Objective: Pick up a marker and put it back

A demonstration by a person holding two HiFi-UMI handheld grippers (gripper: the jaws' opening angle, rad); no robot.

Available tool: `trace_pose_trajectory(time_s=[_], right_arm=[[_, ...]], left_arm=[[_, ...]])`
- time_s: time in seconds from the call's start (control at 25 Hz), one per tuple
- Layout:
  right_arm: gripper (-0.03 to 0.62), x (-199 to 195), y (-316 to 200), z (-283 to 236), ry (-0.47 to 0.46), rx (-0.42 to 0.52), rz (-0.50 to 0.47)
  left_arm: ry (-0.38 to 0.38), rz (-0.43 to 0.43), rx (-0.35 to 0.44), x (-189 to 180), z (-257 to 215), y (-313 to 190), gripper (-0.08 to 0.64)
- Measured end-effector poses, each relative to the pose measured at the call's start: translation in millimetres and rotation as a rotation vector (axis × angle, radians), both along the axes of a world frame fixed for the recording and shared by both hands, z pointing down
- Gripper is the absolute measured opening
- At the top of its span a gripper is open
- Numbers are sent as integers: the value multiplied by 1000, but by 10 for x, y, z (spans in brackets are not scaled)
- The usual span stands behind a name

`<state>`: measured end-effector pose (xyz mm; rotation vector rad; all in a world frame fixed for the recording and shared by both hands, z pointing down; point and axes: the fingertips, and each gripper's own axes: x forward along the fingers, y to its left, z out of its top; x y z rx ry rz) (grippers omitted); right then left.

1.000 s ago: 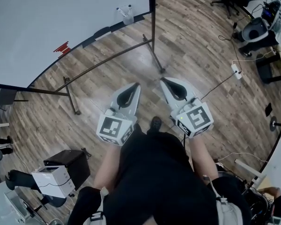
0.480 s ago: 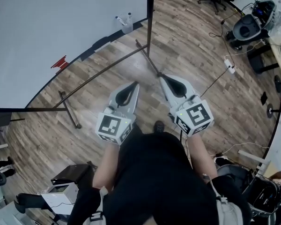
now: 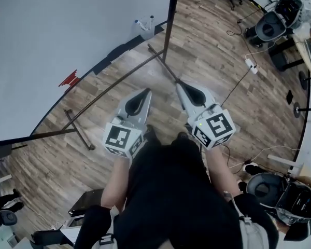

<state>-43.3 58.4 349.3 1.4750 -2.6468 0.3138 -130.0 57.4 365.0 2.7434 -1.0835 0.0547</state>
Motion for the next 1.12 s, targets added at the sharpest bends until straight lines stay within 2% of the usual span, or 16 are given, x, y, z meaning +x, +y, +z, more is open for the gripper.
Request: trace_pose_trajectory(time_s=[0.16, 0.28, 0.44, 0.8, 1.12], right_arm=[[0, -14, -32, 69, -31, -25, 45], [0, 126, -56, 170, -23, -54, 80], [0, 289, -108, 228, -59, -78, 103], [0, 705, -622, 106, -78, -40, 8], [0, 1236, -1167, 51, -106, -27, -114]], left_arm=[[7, 29, -20, -81, 110, -124, 12], [8, 31, -40, -34, 182, -232, 12], [-5, 43, -58, 70, 255, -301, 13], [-22, -10, -66, 580, 226, -729, 14], [-25, -118, -39, 1158, 138, -1180, 14]])
